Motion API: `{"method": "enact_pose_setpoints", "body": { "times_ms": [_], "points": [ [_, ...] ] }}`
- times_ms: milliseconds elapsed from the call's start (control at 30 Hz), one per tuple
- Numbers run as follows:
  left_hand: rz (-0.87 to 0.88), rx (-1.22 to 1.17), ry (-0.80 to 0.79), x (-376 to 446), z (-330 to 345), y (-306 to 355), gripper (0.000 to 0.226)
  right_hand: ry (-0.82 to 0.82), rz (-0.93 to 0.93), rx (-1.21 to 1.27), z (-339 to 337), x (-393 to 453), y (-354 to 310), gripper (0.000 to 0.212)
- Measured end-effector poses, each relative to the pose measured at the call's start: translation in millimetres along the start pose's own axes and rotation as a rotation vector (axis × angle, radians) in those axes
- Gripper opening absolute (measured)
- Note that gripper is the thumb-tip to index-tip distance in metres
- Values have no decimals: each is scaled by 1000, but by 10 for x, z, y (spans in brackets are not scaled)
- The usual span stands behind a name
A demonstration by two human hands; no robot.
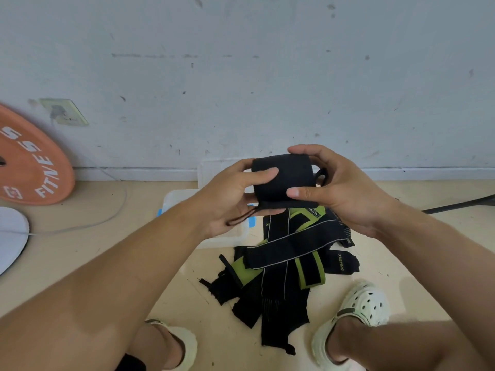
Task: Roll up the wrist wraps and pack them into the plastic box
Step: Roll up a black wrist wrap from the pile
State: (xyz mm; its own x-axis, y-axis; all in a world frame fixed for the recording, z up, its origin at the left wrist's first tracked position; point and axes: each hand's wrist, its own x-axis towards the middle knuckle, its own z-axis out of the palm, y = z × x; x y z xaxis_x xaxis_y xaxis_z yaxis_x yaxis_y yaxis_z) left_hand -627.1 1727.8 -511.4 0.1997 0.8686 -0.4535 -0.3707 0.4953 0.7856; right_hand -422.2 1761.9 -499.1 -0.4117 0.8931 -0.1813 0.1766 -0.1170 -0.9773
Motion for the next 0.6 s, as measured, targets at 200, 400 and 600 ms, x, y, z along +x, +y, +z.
{"method": "enact_pose_setpoints", "body": {
  "times_ms": [200, 400, 600],
  "points": [
    [112, 113, -17, 7, -28, -5, 58, -39, 224, 205, -14, 2, -20, 49],
    [128, 108, 0, 3, 7, -21, 52, -35, 269, 308, 13, -1, -17, 51],
    [-8, 125, 59, -19, 60, -68, 49, 26, 146, 249, 45, -1, 7, 44]
  ]
}}
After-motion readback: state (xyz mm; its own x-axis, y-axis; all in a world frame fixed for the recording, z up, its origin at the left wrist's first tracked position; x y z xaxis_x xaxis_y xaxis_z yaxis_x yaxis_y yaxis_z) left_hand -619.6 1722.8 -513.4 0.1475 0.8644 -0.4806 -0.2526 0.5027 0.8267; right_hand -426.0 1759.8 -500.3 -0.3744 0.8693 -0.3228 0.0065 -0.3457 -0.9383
